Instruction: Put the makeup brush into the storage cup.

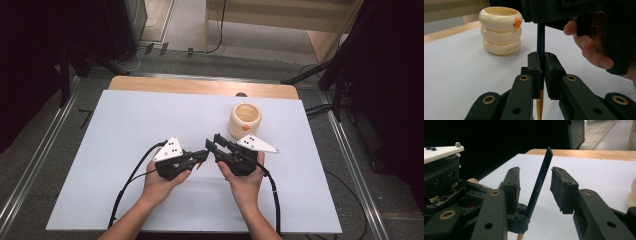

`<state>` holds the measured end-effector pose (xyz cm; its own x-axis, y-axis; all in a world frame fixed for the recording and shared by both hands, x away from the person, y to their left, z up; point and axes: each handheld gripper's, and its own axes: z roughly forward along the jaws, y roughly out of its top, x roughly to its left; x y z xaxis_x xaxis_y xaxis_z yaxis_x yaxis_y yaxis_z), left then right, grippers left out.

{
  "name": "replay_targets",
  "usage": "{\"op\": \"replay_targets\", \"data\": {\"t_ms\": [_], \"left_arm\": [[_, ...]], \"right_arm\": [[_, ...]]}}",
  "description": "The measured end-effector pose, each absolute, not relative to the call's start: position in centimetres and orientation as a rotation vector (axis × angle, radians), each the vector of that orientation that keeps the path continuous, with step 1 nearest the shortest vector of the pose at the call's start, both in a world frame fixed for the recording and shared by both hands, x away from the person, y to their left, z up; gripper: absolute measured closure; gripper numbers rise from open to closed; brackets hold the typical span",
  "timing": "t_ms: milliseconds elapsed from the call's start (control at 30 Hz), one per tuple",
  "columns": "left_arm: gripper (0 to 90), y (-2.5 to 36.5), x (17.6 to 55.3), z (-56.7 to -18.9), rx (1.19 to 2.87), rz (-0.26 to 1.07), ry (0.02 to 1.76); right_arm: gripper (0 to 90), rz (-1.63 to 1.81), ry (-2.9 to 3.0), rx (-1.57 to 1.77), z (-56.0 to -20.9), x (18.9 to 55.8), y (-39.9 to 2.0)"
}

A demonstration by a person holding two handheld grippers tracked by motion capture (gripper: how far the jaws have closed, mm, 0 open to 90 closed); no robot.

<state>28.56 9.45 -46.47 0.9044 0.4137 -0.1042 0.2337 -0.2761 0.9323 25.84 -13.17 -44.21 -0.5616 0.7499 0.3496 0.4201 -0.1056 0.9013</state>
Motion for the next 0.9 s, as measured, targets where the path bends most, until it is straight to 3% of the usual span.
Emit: {"op": "replay_targets", "data": {"t_ms": [333, 900], "left_arm": [[85.0, 9.33, 28.5, -46.58, 1.872, 0.183, 0.471], [84.9, 9.11, 28.35, -46.75, 1.874, 0.189, 0.461]], "right_arm": [[67.1, 1.761, 1.919, 1.341, -44.31, 25.92, -13.22], [85.4, 1.82, 1.905, 1.421, -44.6, 26.05, -13.86]]}}
